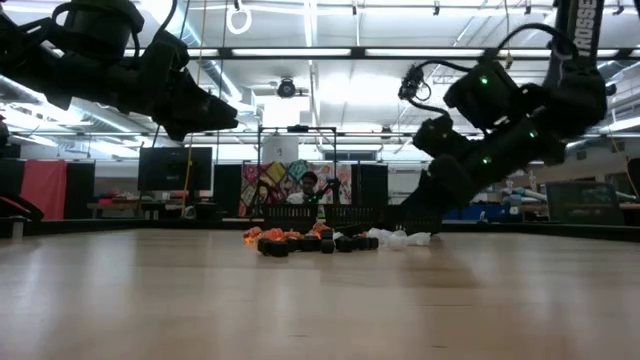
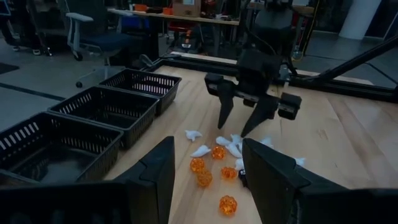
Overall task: Sort game pieces by color
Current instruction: Put the white game piece into the right black basket
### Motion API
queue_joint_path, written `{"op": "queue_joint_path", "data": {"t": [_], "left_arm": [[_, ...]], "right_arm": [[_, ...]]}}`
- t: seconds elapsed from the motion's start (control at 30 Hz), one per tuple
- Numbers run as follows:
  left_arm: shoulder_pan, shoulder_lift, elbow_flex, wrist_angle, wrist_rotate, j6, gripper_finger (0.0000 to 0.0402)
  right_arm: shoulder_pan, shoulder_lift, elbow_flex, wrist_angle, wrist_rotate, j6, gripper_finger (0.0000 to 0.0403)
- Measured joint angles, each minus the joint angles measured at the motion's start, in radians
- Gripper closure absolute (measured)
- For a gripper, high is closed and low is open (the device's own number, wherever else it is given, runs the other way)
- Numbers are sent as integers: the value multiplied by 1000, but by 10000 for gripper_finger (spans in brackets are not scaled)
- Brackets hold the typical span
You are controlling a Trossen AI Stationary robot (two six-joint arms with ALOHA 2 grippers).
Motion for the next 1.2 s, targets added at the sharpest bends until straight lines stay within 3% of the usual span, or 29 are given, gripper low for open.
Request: {"op": "queue_joint_path", "data": {"t": [0.17,0.47,0.67,0.93,1.2], "left_arm": [[0,0,0,1,0,13,235],[0,0,0,15,0,18,235],[0,0,0,10,0,17,235],[0,0,0,8,0,16,235],[0,0,0,17,0,16,235]], "right_arm": [[-1,87,-33,166,-18,-16,176],[-7,277,5,365,-96,-42,199],[-28,263,-35,348,-139,-73,217],[-42,173,-116,322,-108,-118,233],[-41,179,-132,333,-100,-107,251]]}}
